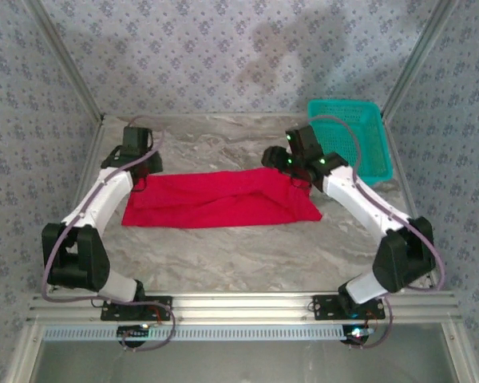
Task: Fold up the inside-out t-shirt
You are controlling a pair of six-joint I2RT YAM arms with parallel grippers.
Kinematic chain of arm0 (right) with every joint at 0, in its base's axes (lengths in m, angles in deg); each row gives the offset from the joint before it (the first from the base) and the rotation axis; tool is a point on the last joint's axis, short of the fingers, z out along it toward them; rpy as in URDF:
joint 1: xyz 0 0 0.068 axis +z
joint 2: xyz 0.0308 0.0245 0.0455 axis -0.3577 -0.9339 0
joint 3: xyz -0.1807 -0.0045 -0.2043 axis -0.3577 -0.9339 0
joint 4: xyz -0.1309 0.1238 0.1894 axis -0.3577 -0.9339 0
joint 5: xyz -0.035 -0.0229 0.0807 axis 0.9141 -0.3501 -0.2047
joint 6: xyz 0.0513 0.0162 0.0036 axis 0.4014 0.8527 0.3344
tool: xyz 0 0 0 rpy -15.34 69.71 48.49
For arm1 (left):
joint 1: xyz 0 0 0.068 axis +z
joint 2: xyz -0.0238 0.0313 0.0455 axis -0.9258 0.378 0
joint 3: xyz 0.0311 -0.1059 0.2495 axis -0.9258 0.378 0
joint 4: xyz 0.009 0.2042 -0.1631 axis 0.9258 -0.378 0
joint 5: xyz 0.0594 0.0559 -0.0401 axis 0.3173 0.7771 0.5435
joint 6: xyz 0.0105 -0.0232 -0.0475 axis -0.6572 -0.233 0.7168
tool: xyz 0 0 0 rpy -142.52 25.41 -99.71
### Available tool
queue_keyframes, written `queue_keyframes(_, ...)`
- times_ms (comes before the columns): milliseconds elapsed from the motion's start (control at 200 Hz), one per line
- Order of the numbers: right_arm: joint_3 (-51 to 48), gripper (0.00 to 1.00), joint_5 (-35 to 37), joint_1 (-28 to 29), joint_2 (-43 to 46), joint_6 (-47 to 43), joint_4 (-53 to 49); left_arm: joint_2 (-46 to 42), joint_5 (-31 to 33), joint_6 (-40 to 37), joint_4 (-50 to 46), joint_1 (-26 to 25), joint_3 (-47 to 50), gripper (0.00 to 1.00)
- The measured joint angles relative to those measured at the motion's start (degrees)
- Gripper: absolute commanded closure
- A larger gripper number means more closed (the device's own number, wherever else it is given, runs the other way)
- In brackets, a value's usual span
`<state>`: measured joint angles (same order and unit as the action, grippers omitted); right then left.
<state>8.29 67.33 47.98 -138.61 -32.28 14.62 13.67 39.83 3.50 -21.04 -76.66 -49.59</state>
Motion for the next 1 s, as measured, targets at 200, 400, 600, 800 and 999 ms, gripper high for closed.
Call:
queue_keyframes(200,10.82,0.38,-2.95,-3.3,-20.02,2.25,3.85,8.48,-11.06,10.49,7.06,1.31,1.29,0.68)
queue_keyframes(400,8.57,0.38,-5.31,-7.58,-30.21,2.86,2.47,13.22,-18.95,17.11,11.13,10.14,9.84,0.72)
queue_keyframes(600,5.86,0.37,-5.38,-7.65,-29.16,2.14,3.8,14.29,-26.99,21.55,16.24,18.58,15.45,0.74)
queue_keyframes(800,2.78,0.23,-3.39,-6.6,-24.2,-1.79,-0.55,12.57,-30.58,22.47,17.66,22.43,17.94,0.72)
queue_keyframes(999,2.49,0.06,3.69,-4.81,-14.56,-9.81,-9.09,5.64,-25.22,19.76,9.31,22.18,15.93,0.71)
